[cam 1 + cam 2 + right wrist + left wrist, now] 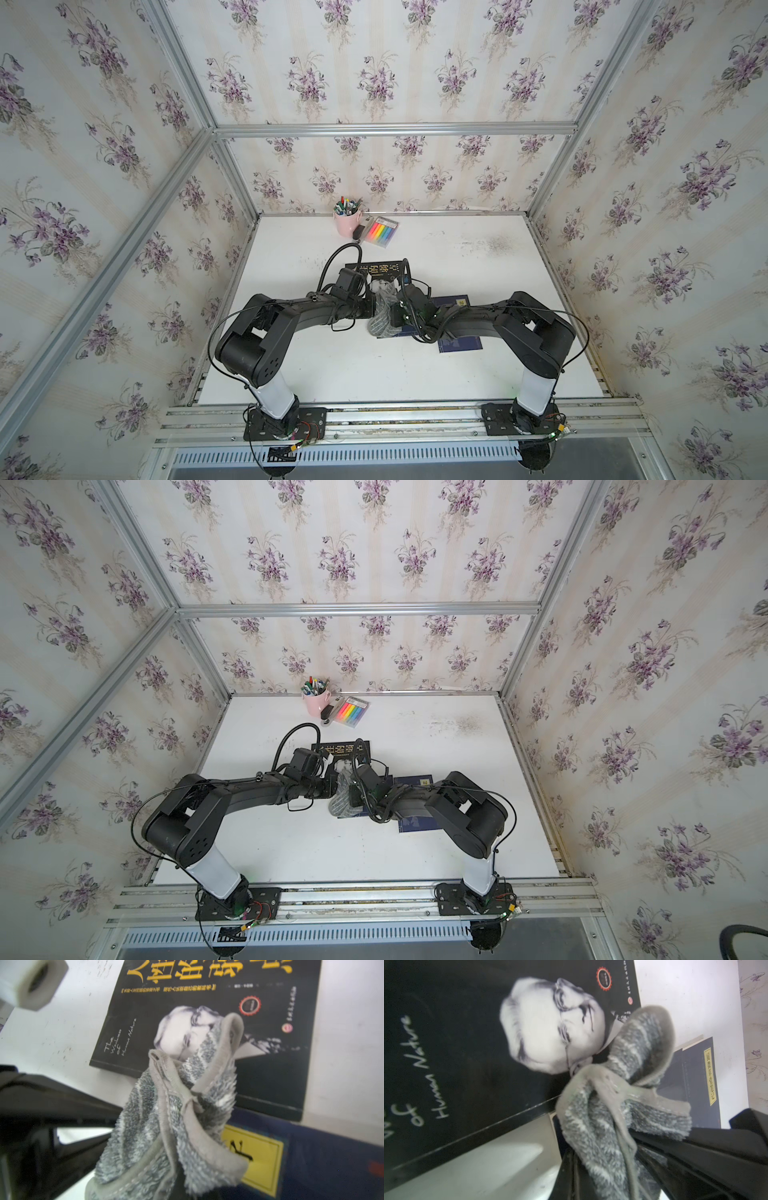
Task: Wipe the cover of the book
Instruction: Wipe the dirt from the cover of the book.
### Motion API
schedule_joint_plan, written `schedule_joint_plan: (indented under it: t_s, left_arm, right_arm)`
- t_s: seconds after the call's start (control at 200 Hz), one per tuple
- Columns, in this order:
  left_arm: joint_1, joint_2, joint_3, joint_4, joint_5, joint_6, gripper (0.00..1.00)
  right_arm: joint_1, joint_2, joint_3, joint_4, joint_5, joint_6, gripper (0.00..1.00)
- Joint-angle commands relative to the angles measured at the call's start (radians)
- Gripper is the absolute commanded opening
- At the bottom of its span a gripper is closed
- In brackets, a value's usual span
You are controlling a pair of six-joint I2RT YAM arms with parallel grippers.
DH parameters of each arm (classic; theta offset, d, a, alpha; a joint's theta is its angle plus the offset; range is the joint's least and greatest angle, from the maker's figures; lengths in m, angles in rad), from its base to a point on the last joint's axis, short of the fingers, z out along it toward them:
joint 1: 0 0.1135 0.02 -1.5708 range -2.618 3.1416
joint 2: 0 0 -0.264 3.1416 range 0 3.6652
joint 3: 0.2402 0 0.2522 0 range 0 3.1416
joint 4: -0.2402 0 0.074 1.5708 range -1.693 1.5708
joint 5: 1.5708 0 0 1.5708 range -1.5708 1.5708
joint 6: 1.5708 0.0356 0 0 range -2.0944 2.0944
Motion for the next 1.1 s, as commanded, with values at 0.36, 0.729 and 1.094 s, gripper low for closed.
schedule_joint_plan:
  t_s: [0.36, 0.729, 1.094]
  left_arm:
    - [-0.001, -0.006, -0.013, -0.134, -0.053, 0.020, 0.05]
    - [-0.001, -0.013, -0.013, -0.140, -0.056, 0.032, 0.04]
    - [-0.001, -0.037, -0.022, -0.145, -0.065, 0.033, 0.00]
  right_arm:
    - [-0.186, -0.171, -0.162, -0.404, 0.023, -0.004, 0.00]
    - [-0.224, -0.139, -0.076, -0.454, 0.036, -0.038, 0.00]
    - [-0.060, 0.053, 0.142, -0.470, 0.018, -0.008, 0.00]
